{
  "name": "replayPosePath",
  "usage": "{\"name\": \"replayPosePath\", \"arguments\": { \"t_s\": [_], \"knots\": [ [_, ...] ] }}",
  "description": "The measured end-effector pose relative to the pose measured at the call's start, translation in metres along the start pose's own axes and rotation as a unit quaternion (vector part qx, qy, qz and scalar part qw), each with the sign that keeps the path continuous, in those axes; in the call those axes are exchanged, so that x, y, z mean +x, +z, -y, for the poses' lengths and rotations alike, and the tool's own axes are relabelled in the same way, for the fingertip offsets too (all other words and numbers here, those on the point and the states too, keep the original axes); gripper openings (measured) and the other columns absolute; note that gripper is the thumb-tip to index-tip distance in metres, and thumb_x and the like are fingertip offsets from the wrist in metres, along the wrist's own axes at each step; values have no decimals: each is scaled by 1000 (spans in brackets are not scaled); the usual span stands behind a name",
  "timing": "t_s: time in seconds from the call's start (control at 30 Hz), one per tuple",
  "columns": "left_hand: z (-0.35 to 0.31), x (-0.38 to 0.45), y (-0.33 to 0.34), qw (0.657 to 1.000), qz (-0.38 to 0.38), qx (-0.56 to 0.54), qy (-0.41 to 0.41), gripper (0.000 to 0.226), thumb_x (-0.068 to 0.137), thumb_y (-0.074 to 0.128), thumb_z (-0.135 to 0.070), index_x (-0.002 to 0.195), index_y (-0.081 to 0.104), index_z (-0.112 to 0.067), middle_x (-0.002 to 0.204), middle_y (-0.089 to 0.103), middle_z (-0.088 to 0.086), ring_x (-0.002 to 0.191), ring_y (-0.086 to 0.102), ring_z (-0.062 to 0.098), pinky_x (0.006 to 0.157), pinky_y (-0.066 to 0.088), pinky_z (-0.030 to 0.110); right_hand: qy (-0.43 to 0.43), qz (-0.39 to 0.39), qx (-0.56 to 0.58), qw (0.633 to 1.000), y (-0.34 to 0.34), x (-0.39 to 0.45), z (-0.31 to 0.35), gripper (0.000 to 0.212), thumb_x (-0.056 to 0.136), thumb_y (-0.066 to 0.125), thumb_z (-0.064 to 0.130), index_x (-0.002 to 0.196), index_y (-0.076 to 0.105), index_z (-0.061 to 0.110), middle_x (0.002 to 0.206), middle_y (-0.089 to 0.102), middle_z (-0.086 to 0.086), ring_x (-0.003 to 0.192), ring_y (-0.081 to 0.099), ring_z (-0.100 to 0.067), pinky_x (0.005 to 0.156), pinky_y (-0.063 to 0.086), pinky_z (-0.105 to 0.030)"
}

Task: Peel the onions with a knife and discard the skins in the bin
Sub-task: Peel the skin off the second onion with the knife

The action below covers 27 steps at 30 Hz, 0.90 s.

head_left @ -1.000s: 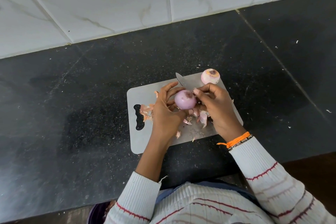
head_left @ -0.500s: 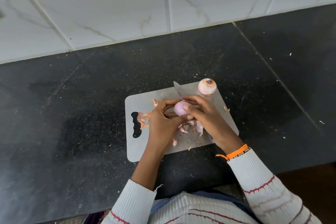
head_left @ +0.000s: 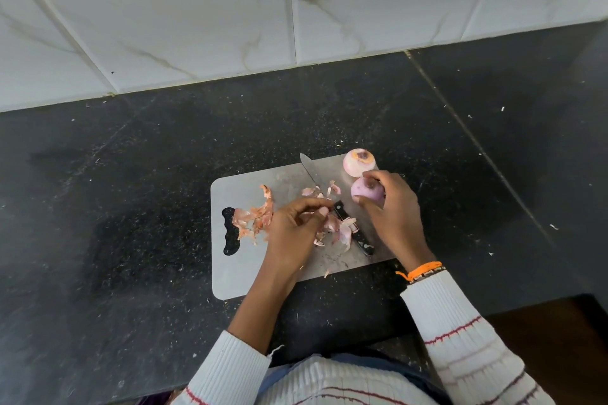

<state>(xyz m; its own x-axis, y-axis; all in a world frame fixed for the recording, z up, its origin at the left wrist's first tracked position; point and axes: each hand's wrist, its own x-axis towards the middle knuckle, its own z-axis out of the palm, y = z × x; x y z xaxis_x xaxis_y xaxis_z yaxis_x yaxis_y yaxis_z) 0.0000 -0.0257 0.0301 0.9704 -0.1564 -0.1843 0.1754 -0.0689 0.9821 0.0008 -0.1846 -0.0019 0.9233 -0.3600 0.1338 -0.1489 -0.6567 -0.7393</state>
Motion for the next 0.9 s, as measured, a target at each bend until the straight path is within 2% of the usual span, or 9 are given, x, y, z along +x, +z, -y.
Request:
{"name": "replayPosePath", "arguments": {
  "t_s": [0.13, 0.2, 0.27, 0.37, 0.5, 0.67, 0.77, 0.9],
  "knots": [
    [2, -1, 3, 1000, 20, 16, -2, 28, 89, 55, 0, 86, 70, -23, 91, 72, -7, 84, 67, 7, 75, 52, 15, -3, 24, -24, 999, 7, -1, -8, 44, 82, 68, 14, 124, 55, 14, 127, 57, -6, 120, 50, -20, 98, 45, -34],
    [3, -2, 3, 999, 25, 26, -1, 27, 89, 55, -1, 86, 70, -23, 90, 71, -9, 83, 66, 3, 73, 50, 13, 10, 29, 6, 999, 4, -1, -6, 38, 88, 60, 13, 125, 55, 14, 129, 57, -4, 121, 50, -18, 98, 43, -29],
    [3, -2, 4, 999, 32, 39, -1, 26, 89, 55, -2, 86, 70, -24, 90, 71, -11, 81, 65, -2, 70, 49, 10, 24, 5, 20, 999, -3, 1, -8, 32, 92, 51, 9, 124, 57, 13, 126, 59, -4, 118, 52, -17, 94, 41, -24],
    [3, -1, 6, 998, 41, 45, -4, 26, 90, 55, -3, 85, 69, -24, 92, 70, -10, 79, 64, -5, 66, 48, 7, 31, -36, -67, 997, -14, 3, -16, 33, 90, 51, 2, 121, 58, 10, 123, 58, -7, 115, 50, -20, 89, 40, -23],
    [3, 0, 8, 998, 45, 47, -3, 27, 90, 54, -4, 84, 69, -26, 94, 69, -8, 77, 63, -4, 68, 49, 8, 36, 6, -145, 989, -15, 2, -25, 27, 89, 57, 10, 116, 61, 8, 117, 56, -9, 108, 50, -22, 86, 42, -28],
    [4, 1, 8, 998, 48, 49, -5, 27, 90, 54, -4, 85, 69, -26, 95, 70, -9, 78, 64, -3, 68, 49, 8, 36, 11, -168, 985, -10, 0, -22, 11, 91, 54, 11, 94, 64, 9, 100, 59, -8, 87, 53, -14, 70, 39, -21],
    [5, 2, 6, 999, 36, 31, -13, 26, 90, 54, -2, 86, 70, -23, 92, 71, -7, 79, 65, -2, 68, 49, 9, 32, -1, -155, 987, -14, 1, -19, 9, 89, 56, 8, 92, 64, 9, 98, 61, -7, 86, 55, -14, 70, 41, -22],
    [7, 5, 3, 999, 13, 25, -16, 24, 90, 54, -2, 90, 71, -20, 92, 72, -5, 84, 67, 6, 77, 52, 19, -18, -69, -52, 996, -22, 0, 3, 8, 83, 64, 5, 89, 65, 9, 92, 63, -4, 84, 59, -14, 75, 52, -27]
  ]
}}
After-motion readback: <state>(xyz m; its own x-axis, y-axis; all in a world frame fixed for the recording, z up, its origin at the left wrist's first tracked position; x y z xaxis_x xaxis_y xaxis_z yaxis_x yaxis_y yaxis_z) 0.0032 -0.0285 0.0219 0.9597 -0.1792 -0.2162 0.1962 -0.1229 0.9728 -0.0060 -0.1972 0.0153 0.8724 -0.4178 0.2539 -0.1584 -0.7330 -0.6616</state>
